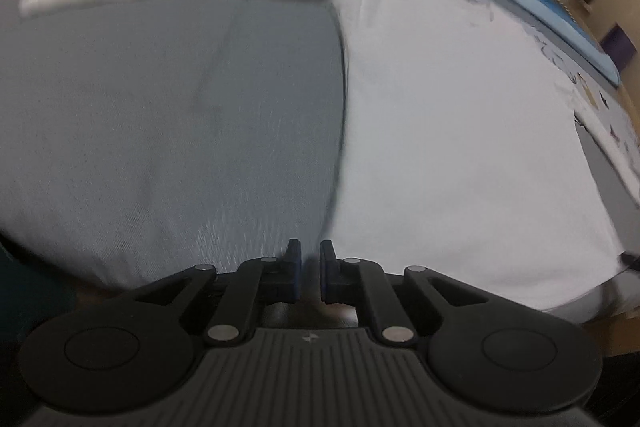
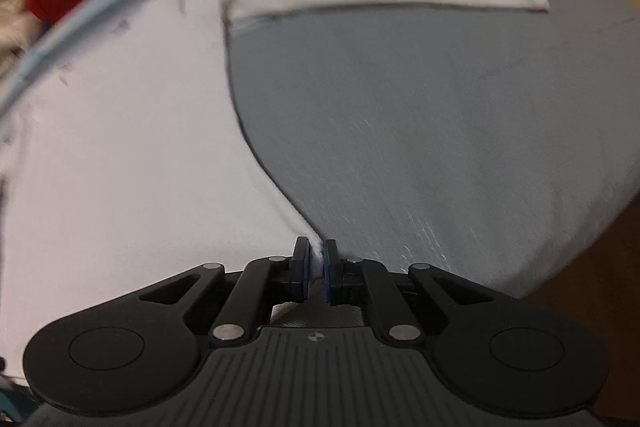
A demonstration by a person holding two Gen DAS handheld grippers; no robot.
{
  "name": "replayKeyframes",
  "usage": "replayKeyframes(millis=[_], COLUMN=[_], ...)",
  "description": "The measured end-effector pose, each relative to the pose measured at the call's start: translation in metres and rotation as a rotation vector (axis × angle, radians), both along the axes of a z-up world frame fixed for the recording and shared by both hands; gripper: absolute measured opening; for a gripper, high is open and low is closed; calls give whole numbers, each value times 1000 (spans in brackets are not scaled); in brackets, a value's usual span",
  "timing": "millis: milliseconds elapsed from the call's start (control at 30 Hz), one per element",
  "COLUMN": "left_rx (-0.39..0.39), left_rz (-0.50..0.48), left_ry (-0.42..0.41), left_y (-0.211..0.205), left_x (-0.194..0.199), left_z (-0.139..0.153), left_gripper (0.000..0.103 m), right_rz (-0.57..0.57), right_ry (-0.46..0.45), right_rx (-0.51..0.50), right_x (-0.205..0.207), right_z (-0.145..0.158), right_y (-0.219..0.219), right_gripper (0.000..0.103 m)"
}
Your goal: Fold small clothes
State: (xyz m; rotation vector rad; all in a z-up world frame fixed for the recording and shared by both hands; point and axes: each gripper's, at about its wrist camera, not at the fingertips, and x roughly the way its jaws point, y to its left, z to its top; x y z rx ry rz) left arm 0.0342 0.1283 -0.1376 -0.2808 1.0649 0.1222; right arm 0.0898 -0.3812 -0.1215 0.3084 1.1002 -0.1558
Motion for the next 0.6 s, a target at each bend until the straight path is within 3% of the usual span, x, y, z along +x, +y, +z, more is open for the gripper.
replayKeyframes(millis=[67, 200, 300, 367, 467, 600], left_rx=[40, -29, -3, -6, -49, -46], left_rz=[-32, -87, -51, -12, 14, 11], left_ry=[-63, -76, -6, 25, 66, 60], left_y=[-6, -18, -21, -14, -6, -6], left_x=[-2, 4, 14, 13, 15, 3], left_z=[11, 4, -15, -20, -28, -25], left_gripper=[14, 14, 18, 28, 30, 30], right_rz=[-4, 71, 62, 30, 17, 43], right_ry=[-53, -121, -16, 32, 37, 53], right_rx=[-57, -90, -88, -105, -83, -51], right_x=[-4, -9, 1, 4, 7, 8], right_z=[10, 18, -4, -14, -16, -22], right_y=[3, 16, 13, 8, 2, 3], right_gripper=[8, 12, 22, 22, 27, 27])
